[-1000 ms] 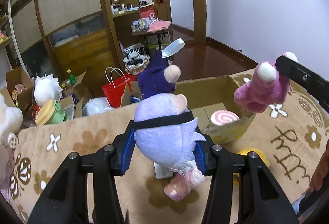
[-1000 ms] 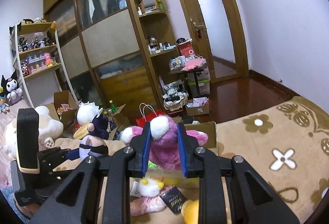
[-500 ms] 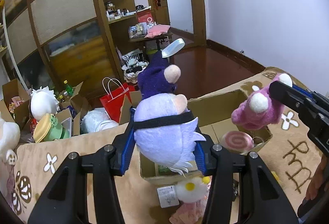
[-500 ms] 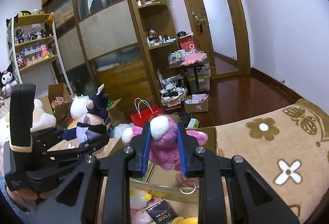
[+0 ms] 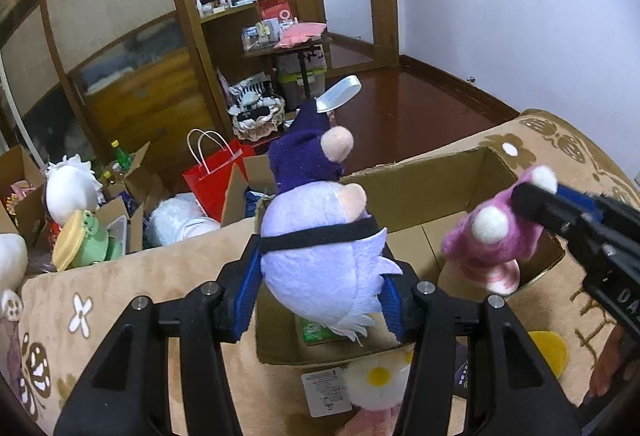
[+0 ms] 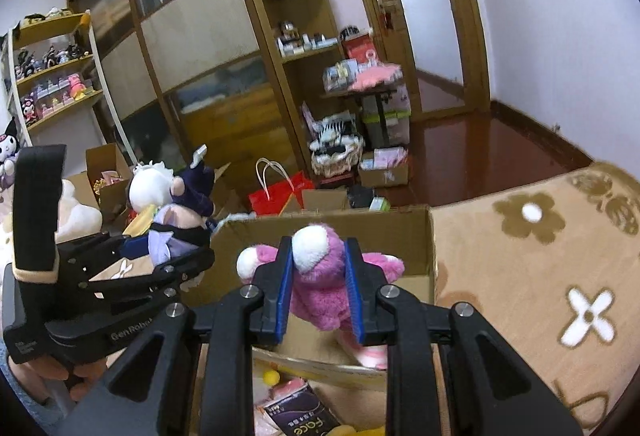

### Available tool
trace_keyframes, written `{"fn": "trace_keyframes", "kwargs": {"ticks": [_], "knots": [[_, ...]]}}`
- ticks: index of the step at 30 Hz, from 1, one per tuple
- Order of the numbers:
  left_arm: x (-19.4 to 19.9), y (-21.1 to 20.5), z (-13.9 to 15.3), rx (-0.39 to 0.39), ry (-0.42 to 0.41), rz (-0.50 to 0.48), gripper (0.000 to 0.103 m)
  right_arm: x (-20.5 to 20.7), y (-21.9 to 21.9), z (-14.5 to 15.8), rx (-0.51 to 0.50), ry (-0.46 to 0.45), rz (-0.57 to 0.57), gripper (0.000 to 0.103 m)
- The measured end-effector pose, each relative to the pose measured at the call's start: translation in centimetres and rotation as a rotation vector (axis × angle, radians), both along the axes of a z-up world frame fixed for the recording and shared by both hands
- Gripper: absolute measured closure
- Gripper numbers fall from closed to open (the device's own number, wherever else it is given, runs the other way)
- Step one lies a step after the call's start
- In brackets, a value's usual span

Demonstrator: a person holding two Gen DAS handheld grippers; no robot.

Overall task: Organize soft objects
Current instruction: 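Lift both plushes over the box and open both grippers to drop them in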

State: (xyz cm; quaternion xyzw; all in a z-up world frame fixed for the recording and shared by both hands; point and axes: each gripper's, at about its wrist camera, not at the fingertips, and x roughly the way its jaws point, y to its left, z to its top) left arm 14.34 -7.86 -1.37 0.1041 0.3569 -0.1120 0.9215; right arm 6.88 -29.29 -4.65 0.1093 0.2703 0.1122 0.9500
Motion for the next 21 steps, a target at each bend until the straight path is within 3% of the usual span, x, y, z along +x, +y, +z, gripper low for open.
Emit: {"fn": "trace_keyframes", "kwargs": {"ticks": [9, 14, 18, 21], "knots": [[0.3, 0.3, -1.1, -0.001, 0.036, 0.001, 0.043, 0.1, -0.8, -1.0, 0.034, 0.034, -0.003, 0.072], [0.0, 1.3, -0.4, -0.002, 0.026, 0.031, 0.026, -0.3, -0.8, -0.9, 0.025, 0.045, -0.008, 0.071], [-0.7, 2.6, 0.6, -0.029, 0.014, 0.067, 0.017, -0.9, -0.8, -0.2, 0.028, 0.044, -0.016, 0.048], [-1.3, 3.3, 1.1, -0.036, 0.013, 0.09, 0.008, -1.3, -1.0, 0.4, 0.04, 0.043, -0.027, 0.041]]}}
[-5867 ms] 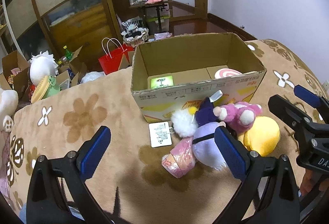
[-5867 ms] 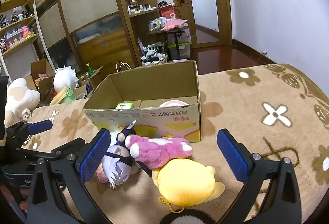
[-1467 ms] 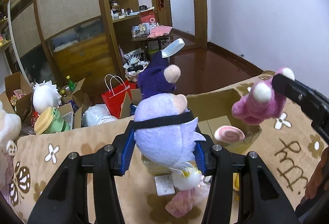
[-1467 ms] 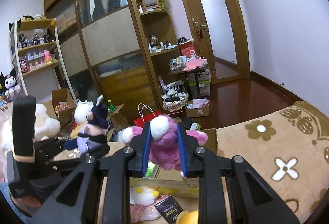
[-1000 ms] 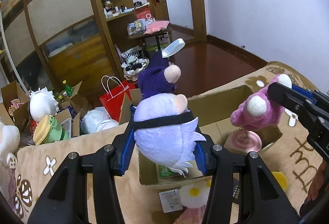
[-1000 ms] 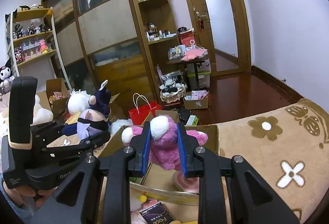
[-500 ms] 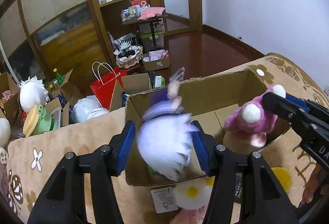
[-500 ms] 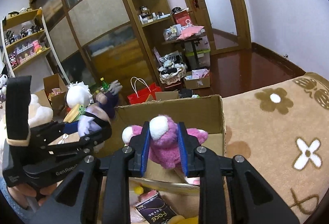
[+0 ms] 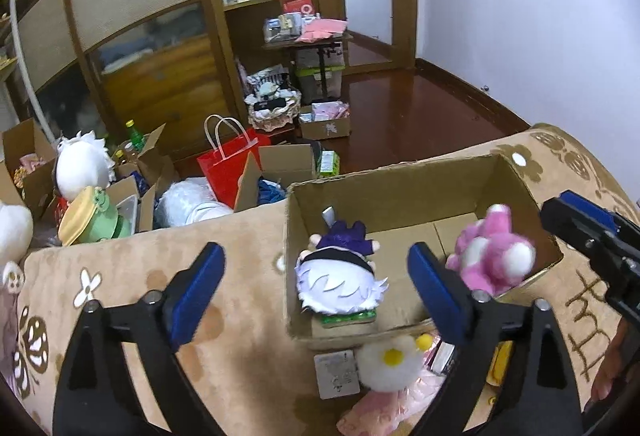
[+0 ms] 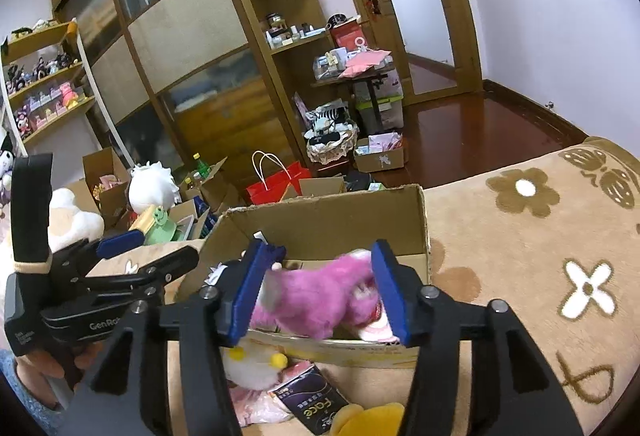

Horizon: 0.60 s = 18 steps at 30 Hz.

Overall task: Organize soft objects
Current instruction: 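Lift both plushes over the box and open both grippers to drop them in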

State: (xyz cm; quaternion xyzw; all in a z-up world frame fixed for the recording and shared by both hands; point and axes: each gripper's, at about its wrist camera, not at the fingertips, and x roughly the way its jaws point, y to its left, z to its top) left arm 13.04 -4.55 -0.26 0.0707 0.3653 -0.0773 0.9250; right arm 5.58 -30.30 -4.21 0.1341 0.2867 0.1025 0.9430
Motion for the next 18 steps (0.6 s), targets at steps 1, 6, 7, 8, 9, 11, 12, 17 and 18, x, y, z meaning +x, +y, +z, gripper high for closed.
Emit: {"fn": "trace_keyframes", "kwargs": {"ticks": [1, 6, 7, 8, 9, 11, 12, 17, 18], "knots": [[-0.3, 0.3, 0.2, 0.0, -0.001, 0.007, 0.007, -0.1, 0.0, 0.2, 0.0, 0.001, -0.003, 0.037], [-1.9, 0.9, 0.7, -0.002, 0.015, 0.004, 0.005, -1.3, -0.1, 1.7, -0.022, -0.008, -0.026, 0.013], [-2.2, 0.9, 0.8, -0.004, 0.013, 0.004, 0.004, -1.7, -0.1, 2.0, -0.027, -0.014, -0.032, 0.008], [-2.6, 1.0, 0.9, -0.003, 0.012, 0.003, 0.003, -2.0, -0.1, 2.3, -0.031, -0.02, -0.037, 0.005], [-3.1, 1.0, 1.0, -0.001, 0.01, 0.0, 0.003, -2.5, -0.1, 2.5, -0.033, -0.024, -0.04, 0.0], [-3.8, 1.0, 1.1, 0.002, 0.01, -0.002, 0.003, -3.3, 0.0, 2.9, -0.043, -0.028, -0.044, 0.0], [-4.2, 1.0, 1.1, 0.002, 0.013, -0.002, 0.003, -3.7, 0.0, 3.0, -0.051, -0.026, -0.047, 0.0], [-5.7, 1.2, 1.2, 0.0, 0.025, 0.002, 0.002, -5.3, -0.1, 3.3, -0.057, -0.011, -0.055, 0.0], [-6.0, 1.3, 1.1, 0.001, 0.03, 0.002, 0.002, -5.8, -0.2, 3.3, -0.052, -0.011, -0.059, 0.0]]}}
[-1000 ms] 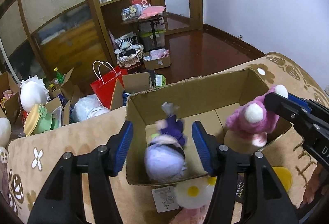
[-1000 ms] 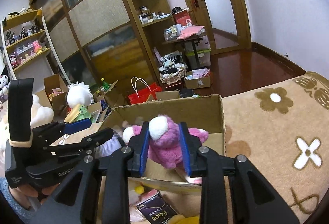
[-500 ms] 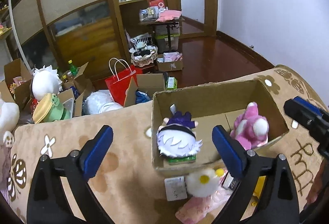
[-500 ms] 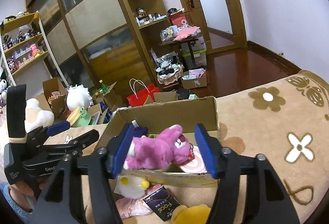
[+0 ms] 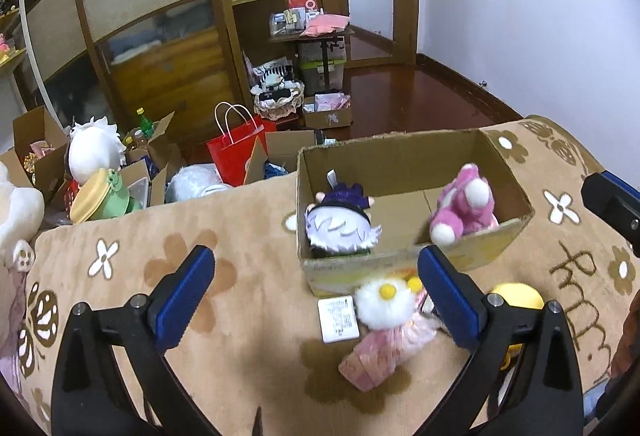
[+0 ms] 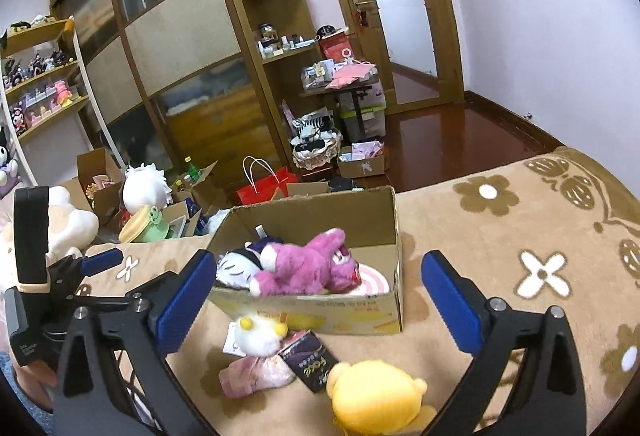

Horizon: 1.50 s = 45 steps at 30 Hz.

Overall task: Organize soft objects
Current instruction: 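Move the right gripper toward the yellow round plush and grasp it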

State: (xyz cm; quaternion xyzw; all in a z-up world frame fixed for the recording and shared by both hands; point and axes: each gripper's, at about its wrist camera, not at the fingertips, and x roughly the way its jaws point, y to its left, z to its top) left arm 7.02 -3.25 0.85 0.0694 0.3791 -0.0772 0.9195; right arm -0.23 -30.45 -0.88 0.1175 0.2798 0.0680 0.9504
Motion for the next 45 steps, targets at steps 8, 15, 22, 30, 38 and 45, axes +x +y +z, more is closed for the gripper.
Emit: {"fn": "trace_keyframes", "kwargs": {"ticks": [8, 15, 22, 30, 38, 45], "knots": [[-1.9, 0.9, -0.4, -0.014, 0.038, 0.011, 0.002, -2.2, 0.3, -1.2, -0.004, 0.035, -0.012, 0.0], [-1.7, 1.1, -1.5, -0.034, 0.076, 0.009, 0.002, -3.2, 0.4, -2.9, -0.012, 0.074, -0.034, 0.0], [-1.0, 0.1, -3.4, -0.034, 0.123, -0.008, 0.002, -2.9, -0.1, -5.2, 0.01, 0.127, -0.062, 0.0], [0.2, -0.9, -5.5, -0.024, 0.168, -0.008, 0.002, -2.0, -0.8, -8.2, 0.038, 0.201, -0.085, 0.0], [1.7, -2.0, -7.3, -0.013, 0.213, -0.014, 0.002, -1.0, -1.1, -10.8, 0.065, 0.277, -0.088, 0.0], [2.8, -2.9, -9.1, 0.001, 0.25, -0.022, 0.002, -0.4, -1.1, -13.0, 0.072, 0.348, -0.088, 0.0]]}}
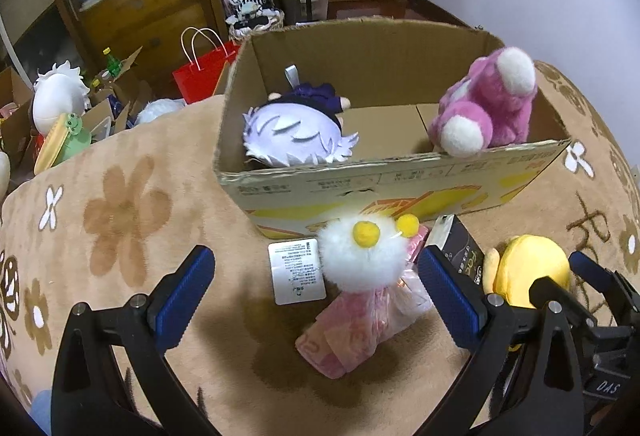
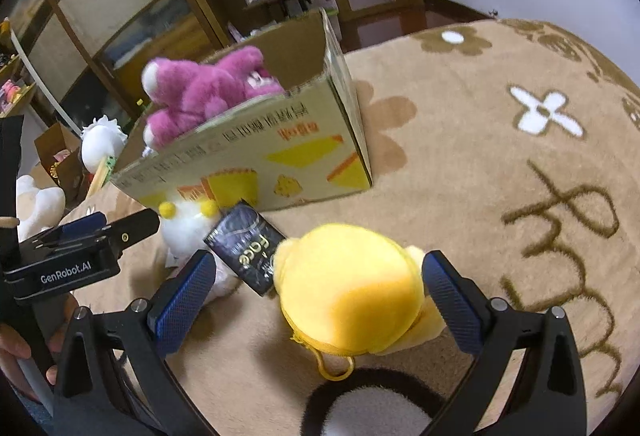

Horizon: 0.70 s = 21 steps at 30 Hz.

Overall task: Organize soft objects
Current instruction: 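Move the right gripper toward the yellow round plush and grasp it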

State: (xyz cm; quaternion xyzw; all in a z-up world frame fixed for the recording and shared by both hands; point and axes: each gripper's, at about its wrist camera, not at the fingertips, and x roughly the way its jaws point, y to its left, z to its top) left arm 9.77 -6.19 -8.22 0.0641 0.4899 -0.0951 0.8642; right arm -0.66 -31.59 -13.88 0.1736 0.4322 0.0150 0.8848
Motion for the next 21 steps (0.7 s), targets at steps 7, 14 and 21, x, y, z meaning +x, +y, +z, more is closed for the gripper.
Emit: {"fn": "trace_keyframes", "kwargs": {"ticks": [7, 14, 21], "knots": [[1.0, -1.4, -2.2, 0.03, 0.034, -0.005, 0.002, 0.7, -0.1, -1.3, -0.015, 0.034, -0.005, 0.0], [1.7, -2.4, -4.0, 0.06, 0.055, -0.005, 0.002, 1.1, -0.4, -1.9, -0.022, 0.048, -0.012, 0.0], [2.2, -2.1, -4.7, 0.046, 0.073, 0.015, 0.003, 1.5, -1.0, -3.1, -0.015, 0.091, -0.027, 0.014]]}}
